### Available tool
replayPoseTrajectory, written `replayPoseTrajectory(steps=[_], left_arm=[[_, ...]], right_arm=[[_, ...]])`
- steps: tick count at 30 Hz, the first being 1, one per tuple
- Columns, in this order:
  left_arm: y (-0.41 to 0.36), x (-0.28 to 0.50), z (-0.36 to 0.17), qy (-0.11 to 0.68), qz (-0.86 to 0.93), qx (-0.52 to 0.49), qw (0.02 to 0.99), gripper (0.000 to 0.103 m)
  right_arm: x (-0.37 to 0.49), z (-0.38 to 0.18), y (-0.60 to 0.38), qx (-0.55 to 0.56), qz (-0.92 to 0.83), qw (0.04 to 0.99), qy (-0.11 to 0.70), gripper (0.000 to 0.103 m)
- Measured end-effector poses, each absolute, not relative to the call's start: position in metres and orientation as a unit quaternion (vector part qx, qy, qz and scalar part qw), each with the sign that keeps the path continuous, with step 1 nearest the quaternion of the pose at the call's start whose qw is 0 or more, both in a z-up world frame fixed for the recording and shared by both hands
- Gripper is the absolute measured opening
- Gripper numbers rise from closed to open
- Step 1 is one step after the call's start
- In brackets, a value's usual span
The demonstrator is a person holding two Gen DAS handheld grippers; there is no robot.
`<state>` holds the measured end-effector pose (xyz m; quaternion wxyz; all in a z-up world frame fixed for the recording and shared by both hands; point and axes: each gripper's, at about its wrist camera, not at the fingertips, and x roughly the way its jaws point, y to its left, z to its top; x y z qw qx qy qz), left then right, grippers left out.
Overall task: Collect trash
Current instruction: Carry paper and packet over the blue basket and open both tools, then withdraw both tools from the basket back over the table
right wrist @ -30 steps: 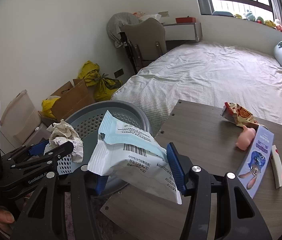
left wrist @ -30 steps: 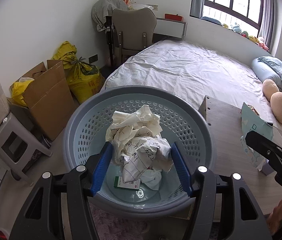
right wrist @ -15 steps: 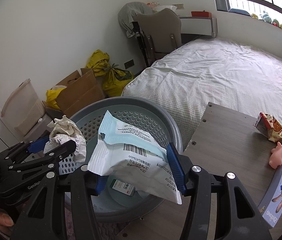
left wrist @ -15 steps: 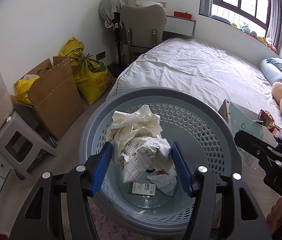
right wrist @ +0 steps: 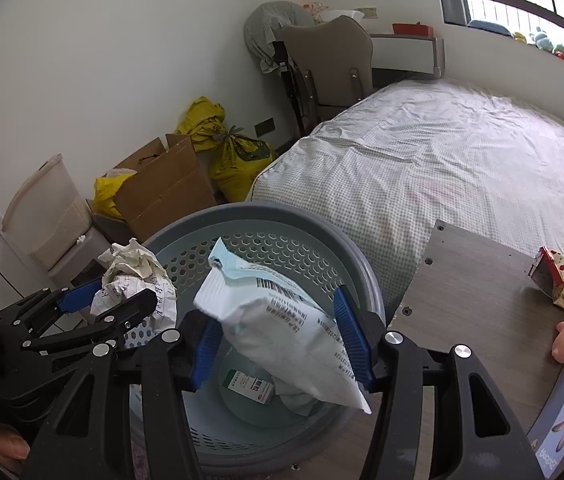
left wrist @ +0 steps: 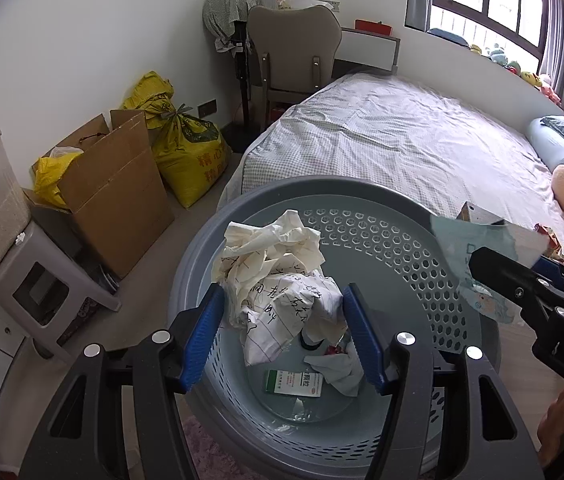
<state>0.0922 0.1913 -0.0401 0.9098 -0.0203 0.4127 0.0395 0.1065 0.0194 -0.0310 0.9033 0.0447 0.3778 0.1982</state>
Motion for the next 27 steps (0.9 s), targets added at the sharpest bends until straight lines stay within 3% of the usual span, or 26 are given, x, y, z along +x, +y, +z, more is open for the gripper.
replayPoseTrajectory(steps=[27], left_arm=[[0.2, 0.077, -0.032, 0.406, 0.062, -0.022, 0.911, 0.065]], right_arm=[[0.094, -0.025, 0.014, 0.044, 0.192, 0.909, 0.368, 0.062]])
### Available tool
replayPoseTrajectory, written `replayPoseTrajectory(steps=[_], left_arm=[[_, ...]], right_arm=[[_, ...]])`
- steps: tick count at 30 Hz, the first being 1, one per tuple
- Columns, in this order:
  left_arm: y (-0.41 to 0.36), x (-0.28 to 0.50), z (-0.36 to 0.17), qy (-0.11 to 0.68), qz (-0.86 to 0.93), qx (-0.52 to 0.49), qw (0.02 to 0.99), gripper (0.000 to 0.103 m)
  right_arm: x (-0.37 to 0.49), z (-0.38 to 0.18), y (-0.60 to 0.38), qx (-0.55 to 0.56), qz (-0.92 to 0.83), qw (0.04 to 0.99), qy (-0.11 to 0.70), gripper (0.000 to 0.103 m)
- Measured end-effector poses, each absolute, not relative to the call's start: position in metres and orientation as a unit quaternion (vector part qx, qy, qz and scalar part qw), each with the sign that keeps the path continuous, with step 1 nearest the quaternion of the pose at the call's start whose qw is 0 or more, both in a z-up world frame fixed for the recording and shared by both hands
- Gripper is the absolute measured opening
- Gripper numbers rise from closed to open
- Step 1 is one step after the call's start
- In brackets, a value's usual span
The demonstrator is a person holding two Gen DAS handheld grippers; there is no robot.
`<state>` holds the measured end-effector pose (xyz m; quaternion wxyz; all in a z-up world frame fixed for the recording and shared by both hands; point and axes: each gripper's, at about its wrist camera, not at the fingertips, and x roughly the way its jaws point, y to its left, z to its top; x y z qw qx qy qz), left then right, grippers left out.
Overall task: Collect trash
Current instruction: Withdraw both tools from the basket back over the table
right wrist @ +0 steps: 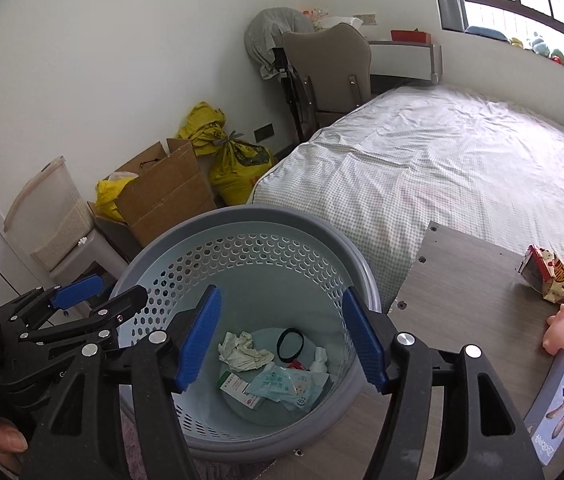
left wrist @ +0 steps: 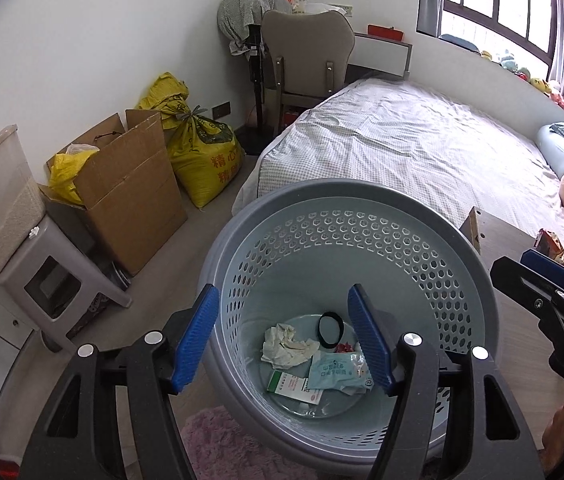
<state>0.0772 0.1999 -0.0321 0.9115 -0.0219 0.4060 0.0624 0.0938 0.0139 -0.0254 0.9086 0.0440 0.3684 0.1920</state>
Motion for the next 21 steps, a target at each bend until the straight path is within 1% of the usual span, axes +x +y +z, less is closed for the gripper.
replayPoseTrajectory(steps=[6, 10, 13, 16, 21], left_arm=[[0.199, 0.07, -0.028, 0.4, 0.072, -0.019, 0.914, 0.068], [0.197, 0.064, -0.025, 0.394, 0.078, -0.016, 0.916, 0.069], [0.194, 0.059, -0.023, 0.39, 0.081, -0.014, 0.917, 0.072], [0.192, 0.054, -0.021, 0.387, 0.08, -0.014, 0.919, 0.073], [0.184, 0.047, -0.019, 0.384, 0.077, -0.011, 0.92, 0.073]], right_arm=[[0.085, -0.024, 0.01, 0.043, 0.187, 0.911, 0.366, 0.066], [0.079, -0.023, 0.008, 0.042, 0.183, 0.912, 0.365, 0.067], [0.074, -0.023, 0.007, 0.039, 0.18, 0.912, 0.366, 0.069], [0.067, -0.022, 0.005, 0.035, 0.176, 0.914, 0.364, 0.071], [0.056, -0.019, -0.003, 0.032, 0.165, 0.918, 0.359, 0.077]])
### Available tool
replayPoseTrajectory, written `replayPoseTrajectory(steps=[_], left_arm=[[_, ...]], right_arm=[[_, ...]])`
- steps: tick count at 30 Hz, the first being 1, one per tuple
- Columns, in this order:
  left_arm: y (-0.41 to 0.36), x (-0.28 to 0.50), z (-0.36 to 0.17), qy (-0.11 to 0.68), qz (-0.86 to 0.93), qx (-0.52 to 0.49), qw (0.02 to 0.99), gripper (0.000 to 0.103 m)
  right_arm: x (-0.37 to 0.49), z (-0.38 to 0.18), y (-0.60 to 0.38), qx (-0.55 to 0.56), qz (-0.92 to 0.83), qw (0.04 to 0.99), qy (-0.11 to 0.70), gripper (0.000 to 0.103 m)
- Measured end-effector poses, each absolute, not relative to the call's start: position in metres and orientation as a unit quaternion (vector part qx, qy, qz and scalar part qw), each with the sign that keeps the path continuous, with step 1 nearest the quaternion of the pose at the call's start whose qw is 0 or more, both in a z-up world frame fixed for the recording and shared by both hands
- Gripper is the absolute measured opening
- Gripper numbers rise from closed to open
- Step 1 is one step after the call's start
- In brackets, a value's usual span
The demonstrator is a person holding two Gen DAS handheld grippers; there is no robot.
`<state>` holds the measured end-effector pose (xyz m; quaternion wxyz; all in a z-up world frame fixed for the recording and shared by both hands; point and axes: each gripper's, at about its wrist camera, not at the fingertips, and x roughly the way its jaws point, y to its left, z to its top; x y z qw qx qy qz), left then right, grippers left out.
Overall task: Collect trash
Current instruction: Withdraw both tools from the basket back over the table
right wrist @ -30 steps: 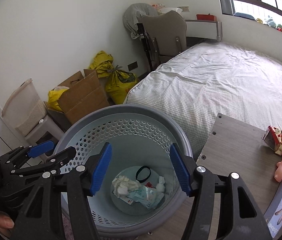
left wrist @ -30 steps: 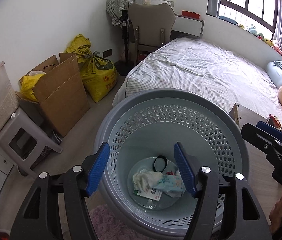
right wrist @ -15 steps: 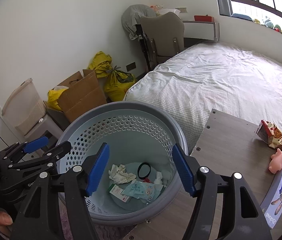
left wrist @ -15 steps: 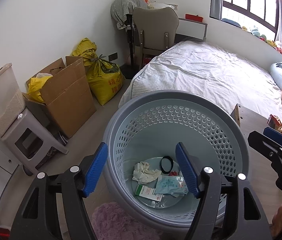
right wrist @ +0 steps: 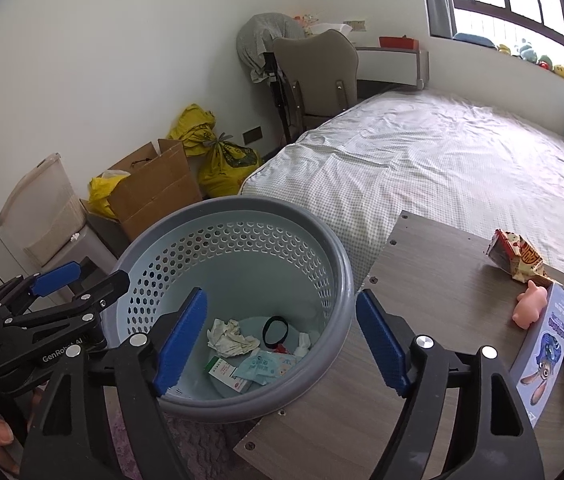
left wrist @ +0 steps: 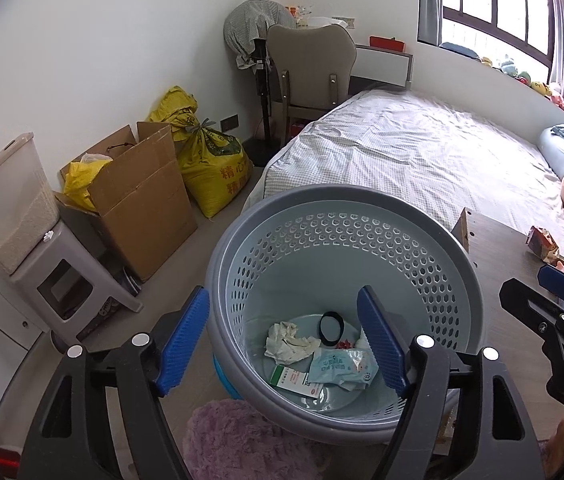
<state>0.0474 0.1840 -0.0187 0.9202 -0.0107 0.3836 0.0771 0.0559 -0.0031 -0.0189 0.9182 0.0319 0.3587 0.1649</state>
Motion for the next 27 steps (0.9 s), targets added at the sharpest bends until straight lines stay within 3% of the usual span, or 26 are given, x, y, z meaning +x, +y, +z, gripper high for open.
replayPoseTrajectory(steps=[11, 27], left_arm=[[0.151, 0.033, -0.012, 0.377, 0.054, 0.005, 0.925, 0.077], [0.062, 0.013, 0.0, 0.362, -0.011, 0.055, 0.93, 0.08]], right_arm=[[0.033, -0.016, -0.04, 0.044, 0.128, 0.927, 0.35, 0.086], [-0.007, -0.021, -0.134, 0.085, 0.055, 0.936, 0.338, 0.09]])
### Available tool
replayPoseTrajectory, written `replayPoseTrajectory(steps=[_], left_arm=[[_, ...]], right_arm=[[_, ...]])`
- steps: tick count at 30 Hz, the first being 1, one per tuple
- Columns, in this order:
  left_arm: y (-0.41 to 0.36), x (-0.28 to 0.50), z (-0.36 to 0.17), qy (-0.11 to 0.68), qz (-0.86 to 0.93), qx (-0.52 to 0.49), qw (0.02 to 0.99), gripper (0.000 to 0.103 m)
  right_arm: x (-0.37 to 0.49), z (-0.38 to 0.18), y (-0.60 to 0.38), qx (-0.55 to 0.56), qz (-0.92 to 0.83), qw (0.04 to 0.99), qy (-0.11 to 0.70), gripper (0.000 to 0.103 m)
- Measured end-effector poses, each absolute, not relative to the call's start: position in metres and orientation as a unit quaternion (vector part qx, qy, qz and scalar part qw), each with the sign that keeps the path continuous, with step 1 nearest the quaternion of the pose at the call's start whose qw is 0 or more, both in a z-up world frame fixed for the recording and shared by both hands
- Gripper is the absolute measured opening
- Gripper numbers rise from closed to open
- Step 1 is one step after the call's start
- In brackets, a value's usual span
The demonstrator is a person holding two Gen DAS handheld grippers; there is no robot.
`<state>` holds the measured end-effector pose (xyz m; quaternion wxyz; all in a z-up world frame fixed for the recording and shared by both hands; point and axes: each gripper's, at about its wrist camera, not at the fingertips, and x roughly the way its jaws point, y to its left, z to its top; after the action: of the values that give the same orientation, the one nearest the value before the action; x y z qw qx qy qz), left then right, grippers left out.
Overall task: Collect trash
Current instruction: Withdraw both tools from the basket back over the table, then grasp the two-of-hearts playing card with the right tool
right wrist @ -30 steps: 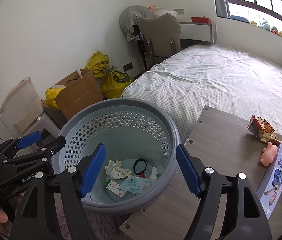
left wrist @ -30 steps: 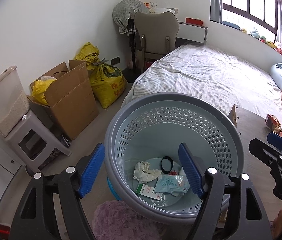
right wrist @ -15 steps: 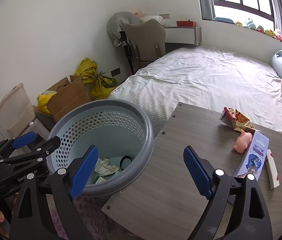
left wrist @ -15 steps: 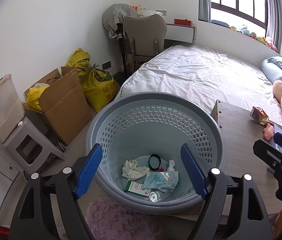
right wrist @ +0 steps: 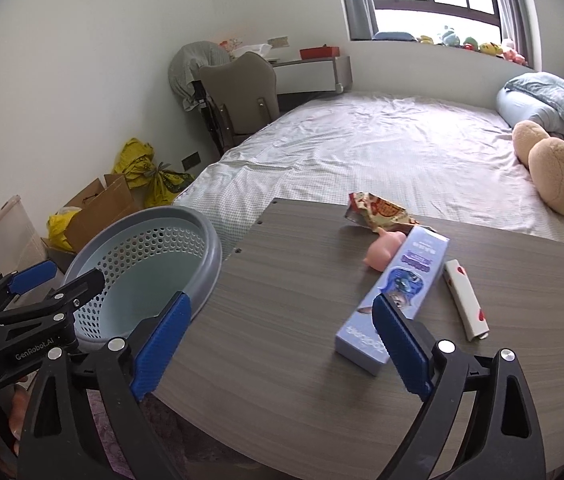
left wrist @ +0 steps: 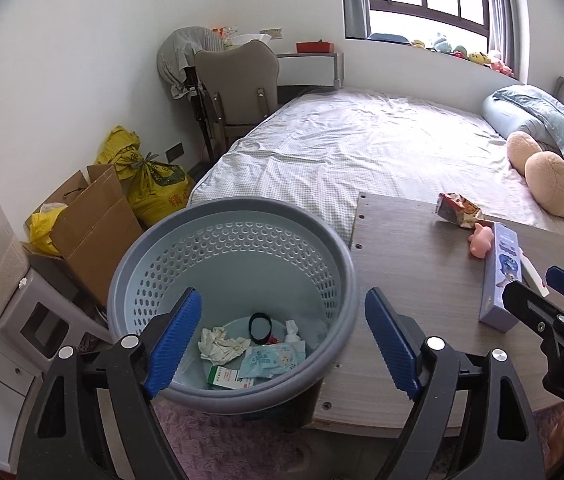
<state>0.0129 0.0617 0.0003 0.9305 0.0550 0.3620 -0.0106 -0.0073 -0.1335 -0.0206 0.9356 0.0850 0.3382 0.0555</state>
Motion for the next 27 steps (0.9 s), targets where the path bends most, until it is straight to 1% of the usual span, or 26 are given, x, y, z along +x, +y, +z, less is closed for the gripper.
replayPoseTrajectory(steps=[15, 21, 27], left_arm=[[-0.041, 0.001, -0.013, 0.374, -0.09, 0.111, 0.916, 0.08], [-0.074, 0.013, -0.027, 0.387, -0.109, 0.131, 0.906, 0.08], [-0.098, 0.032, -0.037, 0.392, -0.121, 0.141, 0.901, 0.08]], right_arm=[[-0.051, -0.048, -0.248, 0.143, -0.043, 0.929, 0.339, 0.091], [-0.048, -0.064, -0.277, 0.161, -0.064, 0.919, 0.353, 0.091], [-0.029, -0.077, -0.284, 0.163, -0.063, 0.913, 0.368, 0.091]])
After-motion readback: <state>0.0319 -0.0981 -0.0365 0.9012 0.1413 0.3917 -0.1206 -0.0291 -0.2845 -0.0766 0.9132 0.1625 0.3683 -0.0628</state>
